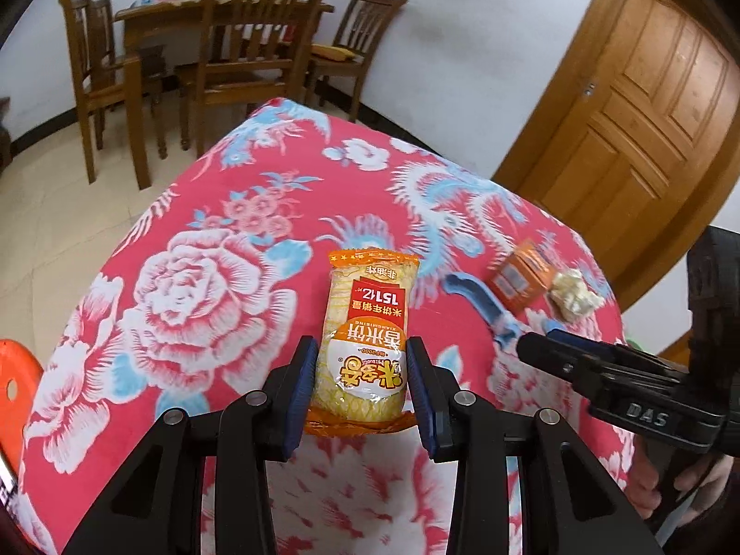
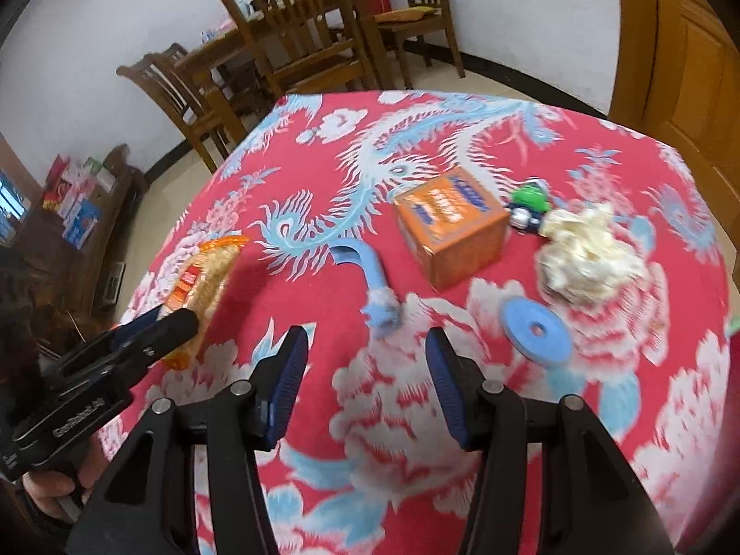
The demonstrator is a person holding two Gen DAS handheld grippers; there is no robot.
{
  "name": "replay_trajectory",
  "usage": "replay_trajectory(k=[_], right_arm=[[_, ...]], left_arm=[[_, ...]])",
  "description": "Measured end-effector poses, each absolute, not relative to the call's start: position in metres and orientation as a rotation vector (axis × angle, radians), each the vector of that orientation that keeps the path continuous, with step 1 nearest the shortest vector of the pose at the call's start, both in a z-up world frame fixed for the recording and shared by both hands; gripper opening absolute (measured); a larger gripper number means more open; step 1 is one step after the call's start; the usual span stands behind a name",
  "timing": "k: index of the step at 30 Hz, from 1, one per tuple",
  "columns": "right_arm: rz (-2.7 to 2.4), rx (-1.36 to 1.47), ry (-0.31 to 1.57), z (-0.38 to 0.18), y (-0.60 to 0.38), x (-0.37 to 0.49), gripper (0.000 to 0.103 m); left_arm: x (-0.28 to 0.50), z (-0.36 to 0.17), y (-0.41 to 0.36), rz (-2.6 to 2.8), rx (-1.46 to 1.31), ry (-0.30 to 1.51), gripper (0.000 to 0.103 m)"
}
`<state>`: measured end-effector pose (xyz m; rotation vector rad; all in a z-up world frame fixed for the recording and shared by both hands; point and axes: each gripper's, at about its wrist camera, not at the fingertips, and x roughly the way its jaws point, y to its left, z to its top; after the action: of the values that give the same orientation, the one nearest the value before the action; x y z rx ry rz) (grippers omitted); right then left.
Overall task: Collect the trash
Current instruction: 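Grasp the orange snack packet with the left tool while the right tool reaches the blue hook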
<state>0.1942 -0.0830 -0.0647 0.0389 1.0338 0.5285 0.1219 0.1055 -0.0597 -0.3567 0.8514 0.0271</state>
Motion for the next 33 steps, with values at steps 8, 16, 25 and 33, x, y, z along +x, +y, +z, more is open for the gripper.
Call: replay_trajectory(k=[8,16,25,33], right_arm=[[0.501,0.000,1.060,-0.084,-0.069,0.216,0.055],[0.501,-0.035,1.037,-0.085,-0.064,0.218,0.055],[0.485,-0.056,1.024,-0.086,-0.062,0.220,0.042],[0.460,-0.055,1.017,-0.087,-0.068,0.223,0.020]], left_arm=[[0.127,-0.068,0.116,0.036,-0.380,0.860,0.039],[0.131,-0.070,0.111,0.024,-0.381,0.861,0.039],[0.132,-0.068,0.108,0.015,-0.376,0.857,0.039],[0.132,-0.067,0.107,0.015,-0.379,0.857,0.039]])
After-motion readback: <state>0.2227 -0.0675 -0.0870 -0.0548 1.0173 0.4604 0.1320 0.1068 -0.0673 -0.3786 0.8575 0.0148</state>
